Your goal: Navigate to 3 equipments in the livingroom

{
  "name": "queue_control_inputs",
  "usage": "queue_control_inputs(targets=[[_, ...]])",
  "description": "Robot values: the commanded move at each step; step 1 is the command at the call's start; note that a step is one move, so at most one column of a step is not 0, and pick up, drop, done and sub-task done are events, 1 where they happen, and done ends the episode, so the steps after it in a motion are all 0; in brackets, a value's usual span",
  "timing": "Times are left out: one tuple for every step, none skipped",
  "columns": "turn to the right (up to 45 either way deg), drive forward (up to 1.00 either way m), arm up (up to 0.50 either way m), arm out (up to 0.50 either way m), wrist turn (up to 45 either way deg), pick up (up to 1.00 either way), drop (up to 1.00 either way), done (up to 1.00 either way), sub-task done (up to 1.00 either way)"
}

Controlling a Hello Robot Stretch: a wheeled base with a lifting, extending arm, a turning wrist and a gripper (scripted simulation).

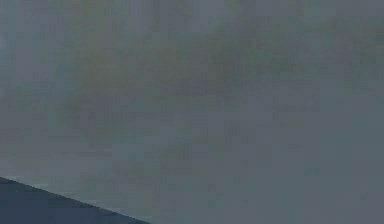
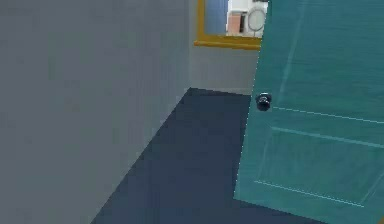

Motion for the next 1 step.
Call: queue_control_inputs(targets=[[-24.0, 0.00, 0.00, 0.00, 0.0, 0.00, 0.00, 0.00, 0.00]])
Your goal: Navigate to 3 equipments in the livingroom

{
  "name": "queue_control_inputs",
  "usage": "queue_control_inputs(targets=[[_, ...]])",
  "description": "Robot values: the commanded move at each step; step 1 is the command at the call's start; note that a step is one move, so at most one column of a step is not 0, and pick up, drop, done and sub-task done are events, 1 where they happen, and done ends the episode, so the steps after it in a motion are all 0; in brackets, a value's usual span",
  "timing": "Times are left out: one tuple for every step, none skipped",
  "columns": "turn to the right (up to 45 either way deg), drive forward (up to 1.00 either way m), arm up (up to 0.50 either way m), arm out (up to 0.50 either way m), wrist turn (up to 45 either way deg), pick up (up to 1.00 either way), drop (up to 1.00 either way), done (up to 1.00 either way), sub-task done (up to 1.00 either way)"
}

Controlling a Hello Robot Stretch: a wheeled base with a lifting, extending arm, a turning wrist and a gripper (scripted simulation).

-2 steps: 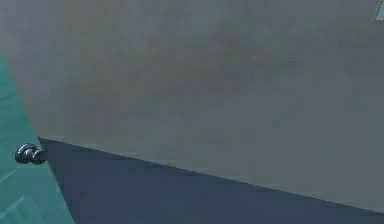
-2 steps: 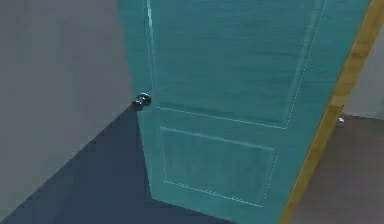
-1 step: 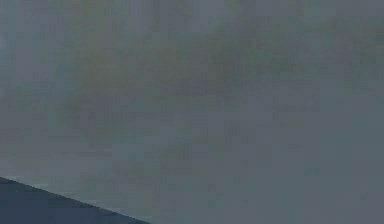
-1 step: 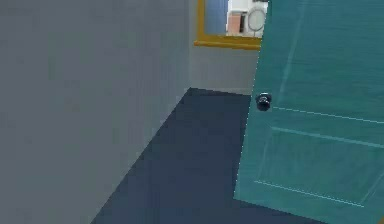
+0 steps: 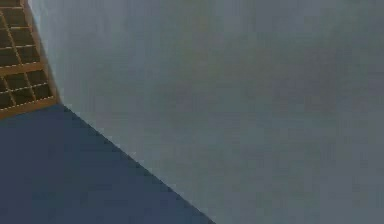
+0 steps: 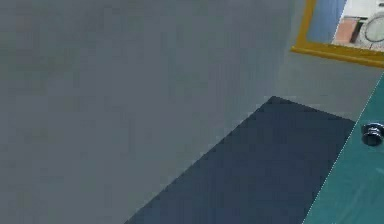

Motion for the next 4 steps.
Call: queue_control_inputs(targets=[[0.0, 0.40, 0.00, 0.00, 0.0, 0.00, 0.00, 0.00, 0.00], [-45.0, 0.00, 0.00, 0.00, 0.0, 0.00, 0.00, 0.00, 0.00], [0.0, 0.45, 0.00, 0.00, 0.0, 0.00, 0.00, 0.00, 0.00], [-21.0, 0.00, 0.00, 0.00, 0.0, 0.00, 0.00, 0.00, 0.00]])
